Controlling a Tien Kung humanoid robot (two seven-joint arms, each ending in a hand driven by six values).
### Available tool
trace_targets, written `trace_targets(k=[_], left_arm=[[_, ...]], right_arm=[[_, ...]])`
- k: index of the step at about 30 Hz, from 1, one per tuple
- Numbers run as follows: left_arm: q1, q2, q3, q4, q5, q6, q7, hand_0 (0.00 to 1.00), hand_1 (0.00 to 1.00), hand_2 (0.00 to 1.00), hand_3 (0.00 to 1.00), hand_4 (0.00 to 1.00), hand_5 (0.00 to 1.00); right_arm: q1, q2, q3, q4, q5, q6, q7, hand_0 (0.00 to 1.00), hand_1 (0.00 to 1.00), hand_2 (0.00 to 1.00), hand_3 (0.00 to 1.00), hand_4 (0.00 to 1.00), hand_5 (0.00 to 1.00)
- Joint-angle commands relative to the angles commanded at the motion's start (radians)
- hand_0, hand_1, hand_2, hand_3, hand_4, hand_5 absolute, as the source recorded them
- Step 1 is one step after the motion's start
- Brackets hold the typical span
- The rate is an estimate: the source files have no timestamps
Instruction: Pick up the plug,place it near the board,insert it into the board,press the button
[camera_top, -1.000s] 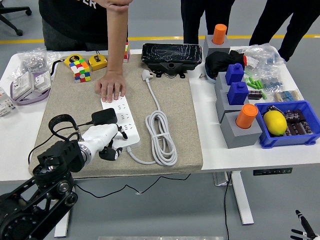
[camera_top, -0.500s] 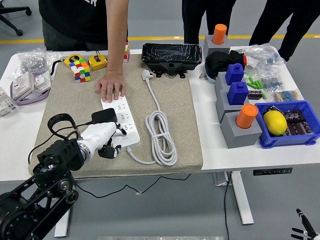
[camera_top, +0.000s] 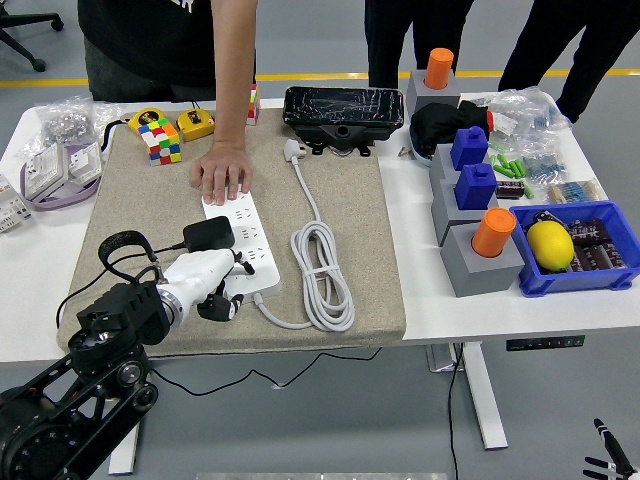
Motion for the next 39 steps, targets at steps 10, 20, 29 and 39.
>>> trace_targets(k=[10,20,29,39], left_arm=[[-0.003,0.0,0.006,0.019,-0.004,-0.007,-0.001,0.178,0.002,0.116,0.732,0.558,0.002],[-0.002,-0.001,0.006,0.019,0.005,-0.004,-0.005,0.177,0.002,0.117,0.731,0.555,0.002],[-0.004,0.005,-0.019,-0.088,0.041,0.018,-0.007,0.177,0.002,0.116,0.682,0.553,0.002],[0.031,-0.021,-0.105,-0.139,-0.013,0.307,-0.184,0.715,0.77,0.766,0.738,0.906,0.266]], right_arm=[[0.002,0.004,0.002,0.0,0.001,-0.001,0.003,0.789,0.715,0.682,0.667,0.998,0.998],[0.0,0.002,0.0,0.0,0.0,0.002,-0.001,0.789,0.715,0.682,0.668,0.998,0.998],[0.0,0.006,-0.006,0.0,0.009,0.0,0.002,0.789,0.715,0.682,0.668,0.998,0.998],[-0.004,0.008,-0.004,0.0,0.01,-0.001,0.004,0.788,0.715,0.682,0.667,0.998,0.998]])
